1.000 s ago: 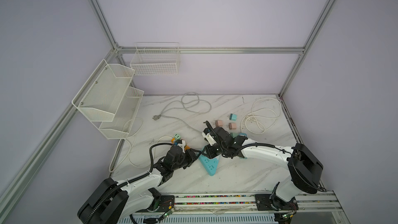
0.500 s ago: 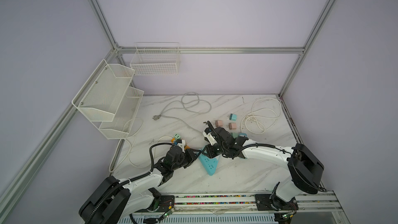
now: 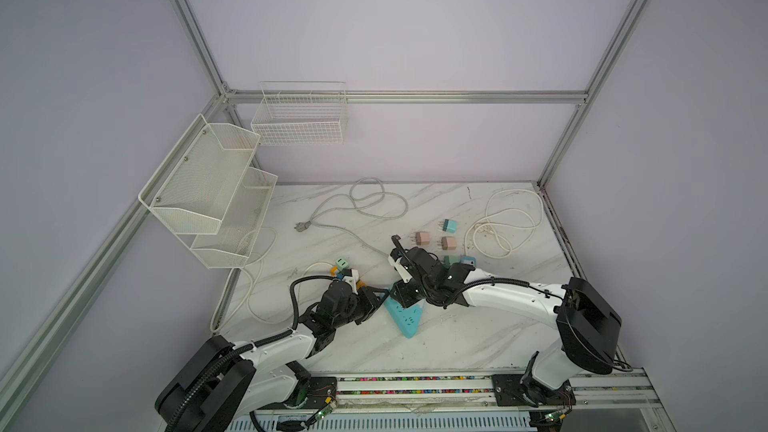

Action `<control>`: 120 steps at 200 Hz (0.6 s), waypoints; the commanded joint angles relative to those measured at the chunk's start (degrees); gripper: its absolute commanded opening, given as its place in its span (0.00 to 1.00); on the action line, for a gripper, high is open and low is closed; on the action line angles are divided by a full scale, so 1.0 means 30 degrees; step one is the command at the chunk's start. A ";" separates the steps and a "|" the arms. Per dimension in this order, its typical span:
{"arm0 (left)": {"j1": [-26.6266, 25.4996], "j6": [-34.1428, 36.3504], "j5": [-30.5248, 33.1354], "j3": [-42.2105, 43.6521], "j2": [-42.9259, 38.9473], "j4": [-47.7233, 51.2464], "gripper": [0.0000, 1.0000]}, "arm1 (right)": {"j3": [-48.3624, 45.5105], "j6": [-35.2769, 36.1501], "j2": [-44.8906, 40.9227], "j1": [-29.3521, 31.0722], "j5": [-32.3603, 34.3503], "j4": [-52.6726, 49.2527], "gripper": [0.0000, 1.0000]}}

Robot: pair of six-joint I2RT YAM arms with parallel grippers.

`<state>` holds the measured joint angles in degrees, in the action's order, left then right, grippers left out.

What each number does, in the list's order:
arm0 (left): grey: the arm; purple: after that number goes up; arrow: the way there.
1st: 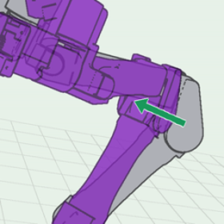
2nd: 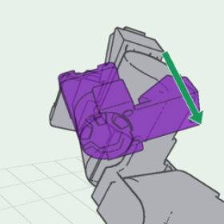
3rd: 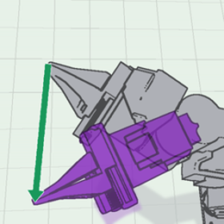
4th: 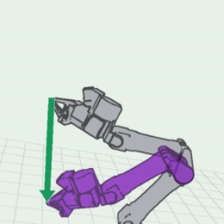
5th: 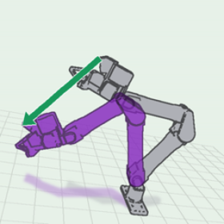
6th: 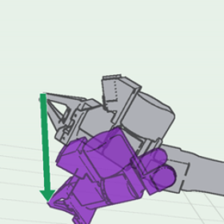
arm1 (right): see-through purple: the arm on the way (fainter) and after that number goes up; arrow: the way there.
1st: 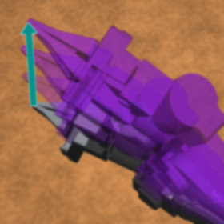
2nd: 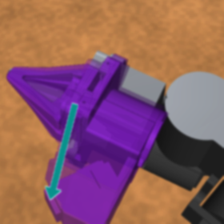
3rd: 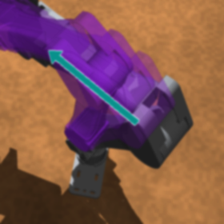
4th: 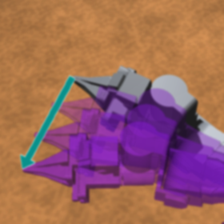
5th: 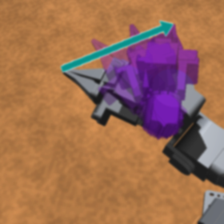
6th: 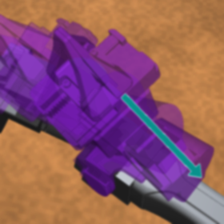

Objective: Pull the plug off the socket
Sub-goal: 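Draw the teal adapter out with the right gripper while the left holds the strip, then carry the teal adapter to the loose adapters and release it with the right gripper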

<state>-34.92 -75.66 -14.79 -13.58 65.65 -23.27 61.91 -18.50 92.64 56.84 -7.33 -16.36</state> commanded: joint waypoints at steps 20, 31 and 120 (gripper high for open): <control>-0.0080 0.0464 0.0075 0.0324 0.0134 0.1649 0.00 | -0.0028 0.0166 -0.0780 -0.1104 -0.0809 0.0151 0.02; -0.0084 0.0463 0.0037 0.0339 0.0120 0.1657 0.00 | -0.0352 0.0172 -0.1091 -0.1790 -0.1171 0.0230 0.02; -0.0499 0.0399 0.0175 -0.0067 -0.0001 0.1486 0.00 | -0.0785 -0.0562 -0.3601 -0.2985 -0.1427 0.0635 0.03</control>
<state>-35.16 -75.79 -14.74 -13.61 65.49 -23.53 60.51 -18.92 85.38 50.65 -12.75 -15.49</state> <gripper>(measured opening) 0.299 0.306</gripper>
